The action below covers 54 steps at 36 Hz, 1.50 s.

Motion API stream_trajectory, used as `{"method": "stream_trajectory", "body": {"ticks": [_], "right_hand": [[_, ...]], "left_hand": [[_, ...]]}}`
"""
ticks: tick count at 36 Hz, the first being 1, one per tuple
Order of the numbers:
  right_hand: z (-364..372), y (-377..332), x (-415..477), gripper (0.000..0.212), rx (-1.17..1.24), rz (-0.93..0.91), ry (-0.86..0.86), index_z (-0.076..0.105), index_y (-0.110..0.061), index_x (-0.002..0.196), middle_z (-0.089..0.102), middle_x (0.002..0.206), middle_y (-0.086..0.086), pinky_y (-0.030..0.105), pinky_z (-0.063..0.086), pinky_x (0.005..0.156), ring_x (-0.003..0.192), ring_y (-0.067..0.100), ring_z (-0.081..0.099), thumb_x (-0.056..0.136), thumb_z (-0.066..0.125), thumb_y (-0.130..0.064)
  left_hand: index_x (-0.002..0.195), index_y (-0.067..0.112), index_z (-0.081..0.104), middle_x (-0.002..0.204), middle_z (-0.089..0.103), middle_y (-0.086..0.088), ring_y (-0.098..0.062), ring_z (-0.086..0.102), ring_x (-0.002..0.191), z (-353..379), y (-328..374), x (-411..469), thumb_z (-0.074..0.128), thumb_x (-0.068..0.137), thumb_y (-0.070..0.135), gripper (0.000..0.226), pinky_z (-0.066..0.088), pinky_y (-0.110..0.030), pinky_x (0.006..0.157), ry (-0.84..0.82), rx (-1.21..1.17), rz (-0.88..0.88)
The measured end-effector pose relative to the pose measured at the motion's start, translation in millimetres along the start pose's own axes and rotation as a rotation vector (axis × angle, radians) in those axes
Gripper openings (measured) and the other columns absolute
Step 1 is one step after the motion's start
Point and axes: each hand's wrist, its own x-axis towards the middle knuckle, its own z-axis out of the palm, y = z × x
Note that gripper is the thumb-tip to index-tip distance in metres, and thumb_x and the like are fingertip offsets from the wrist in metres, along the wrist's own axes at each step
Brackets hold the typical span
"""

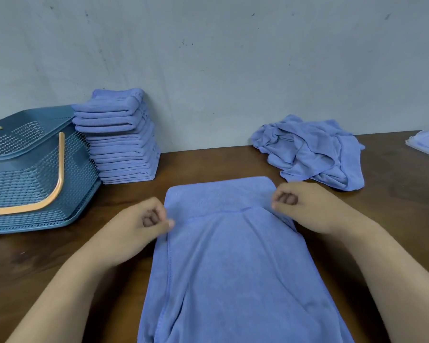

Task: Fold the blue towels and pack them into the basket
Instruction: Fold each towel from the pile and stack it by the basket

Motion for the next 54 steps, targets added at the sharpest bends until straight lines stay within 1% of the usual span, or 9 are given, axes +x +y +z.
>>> {"method": "stream_trajectory", "body": {"ticks": [4, 9, 13, 29, 37, 44, 48, 50, 54], "right_hand": [[22.6, 4.6, 15.8, 0.034, -0.143, -0.066, 0.146, 0.064, -0.029, 0.138, 0.060, 0.125, -0.020, 0.031, 0.041, 0.105, 0.123, 0.009, 0.051, 0.105, 0.061, -0.037], [32.7, 14.4, 24.9, 0.048, -0.240, 0.001, 0.041, 0.046, -0.034, 0.157, 0.043, 0.163, -0.015, 0.040, 0.029, 0.124, 0.151, 0.012, 0.036, 0.110, 0.045, -0.046], [36.8, 19.1, 29.3, 0.057, -0.319, 0.035, -0.007, 0.037, -0.042, 0.161, 0.025, 0.171, -0.021, 0.042, 0.019, 0.128, 0.159, 0.011, 0.020, 0.107, 0.037, -0.061], [35.2, 23.3, 50.2, 0.064, -0.594, 0.031, 0.086, 0.034, -0.041, 0.162, 0.025, 0.172, -0.019, 0.048, 0.036, 0.112, 0.154, 0.019, 0.031, 0.105, 0.027, -0.069], [16.8, 4.9, 29.8, 0.022, -0.050, -0.226, -0.056, 0.074, -0.041, 0.122, 0.049, 0.151, -0.032, 0.034, 0.020, 0.127, 0.154, -0.004, 0.021, 0.106, 0.060, -0.035], [13.5, 1.3, 23.6, 0.012, -0.074, -0.287, -0.225, 0.065, -0.027, 0.091, 0.053, 0.149, -0.027, 0.029, 0.018, 0.124, 0.153, -0.009, 0.020, 0.097, 0.074, -0.023], [4.5, -2.4, 21.0, 0.030, 0.151, -0.297, -0.268, 0.055, -0.022, 0.076, 0.069, 0.108, -0.015, 0.030, 0.042, 0.097, 0.110, 0.003, 0.059, 0.097, 0.072, -0.010], [-2.8, -4.2, 20.8, 0.035, 0.347, -0.227, -0.311, 0.046, -0.015, 0.072, 0.053, 0.079, 0.001, 0.037, 0.037, 0.071, 0.074, 0.016, 0.048, 0.098, 0.070, -0.019], [-9.5, -12.9, 22.8, 0.046, 0.696, -0.050, -0.237, 0.048, -0.008, 0.078, 0.052, 0.075, 0.016, 0.036, 0.039, 0.060, 0.068, 0.025, 0.050, 0.091, 0.082, -0.037]], "left_hand": [[0.096, 0.037, 0.054, 0.097, 0.074, 0.018, -0.002, 0.067, 0.086, 15.7, 1.9, 12.4, 0.065, 0.100, 0.037, 0.012, 0.053, -0.035, 0.080, 0.340, 0.114, -0.031], [0.142, 0.043, 0.049, 0.139, 0.060, 0.013, -0.015, 0.055, 0.131, 27.3, -1.4, 36.9, 0.048, 0.106, 0.055, 0.038, 0.043, -0.043, 0.112, 0.108, 0.337, -0.022], [0.161, 0.037, 0.040, 0.168, 0.038, 0.015, -0.009, 0.029, 0.158, 20.3, -12.1, 60.0, 0.039, 0.110, 0.056, 0.056, 0.020, -0.050, 0.130, 0.032, 0.421, -0.057], [0.163, 0.044, 0.031, 0.172, 0.019, 0.028, -0.002, 0.002, 0.162, 21.9, -30.2, 67.9, 0.026, 0.111, 0.056, 0.054, 0.003, -0.047, 0.132, 0.052, 0.495, -0.080], [0.096, 0.032, 0.073, 0.088, 0.063, 0.009, -0.012, 0.057, 0.093, 6.2, -2.3, 41.4, 0.057, 0.102, 0.058, 0.031, 0.048, -0.032, 0.084, 0.058, 0.251, 0.117], [0.082, 0.026, 0.065, 0.094, 0.062, 0.018, -0.012, 0.058, 0.091, 1.4, 12.8, 31.1, 0.082, 0.090, 0.039, 0.022, 0.049, -0.023, 0.077, -0.166, 0.341, 0.075], [0.078, 0.019, 0.060, 0.088, 0.059, 0.004, -0.011, 0.054, 0.079, -5.2, 12.1, 31.4, 0.076, 0.090, 0.021, 0.020, 0.046, -0.037, 0.078, -0.235, 0.217, 0.087], [0.076, 0.011, 0.054, 0.083, 0.052, -0.015, -0.025, 0.046, 0.074, -7.7, 12.1, 30.3, 0.067, 0.088, 0.017, 0.019, 0.036, -0.041, 0.072, -0.274, -0.055, 0.101], [0.075, 0.005, 0.039, 0.067, 0.041, -0.013, -0.023, 0.039, 0.060, -5.1, 16.8, 26.7, 0.062, 0.088, 0.011, 0.027, 0.033, -0.032, 0.058, -0.143, -0.716, 0.069]]}}
